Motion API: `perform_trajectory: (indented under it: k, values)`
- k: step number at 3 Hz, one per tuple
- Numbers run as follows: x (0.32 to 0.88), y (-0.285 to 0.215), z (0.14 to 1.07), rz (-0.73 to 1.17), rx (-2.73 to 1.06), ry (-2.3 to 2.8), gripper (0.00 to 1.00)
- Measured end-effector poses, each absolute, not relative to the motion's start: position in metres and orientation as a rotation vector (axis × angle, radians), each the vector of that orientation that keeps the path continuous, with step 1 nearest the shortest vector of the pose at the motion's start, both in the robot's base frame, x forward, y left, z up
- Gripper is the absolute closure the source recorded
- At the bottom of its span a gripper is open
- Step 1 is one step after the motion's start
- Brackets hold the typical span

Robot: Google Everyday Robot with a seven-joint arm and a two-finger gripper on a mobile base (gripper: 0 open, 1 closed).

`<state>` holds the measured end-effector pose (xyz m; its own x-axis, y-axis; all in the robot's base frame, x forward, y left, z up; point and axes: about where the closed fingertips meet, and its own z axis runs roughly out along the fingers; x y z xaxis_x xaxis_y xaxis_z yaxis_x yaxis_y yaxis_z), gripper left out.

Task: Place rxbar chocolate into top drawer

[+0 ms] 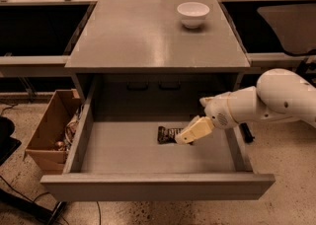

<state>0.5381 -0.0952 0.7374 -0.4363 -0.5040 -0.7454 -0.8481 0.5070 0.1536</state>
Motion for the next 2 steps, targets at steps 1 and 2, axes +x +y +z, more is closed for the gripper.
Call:
perform_trajectory:
  k: [1, 2]
  values:
    - [0.457, -0.109, 0.845, 0.614, -1.14, 2.08, 0.0]
    - [0.41, -0.121, 0.924, 0.507, -1.149, 2.071, 0.0]
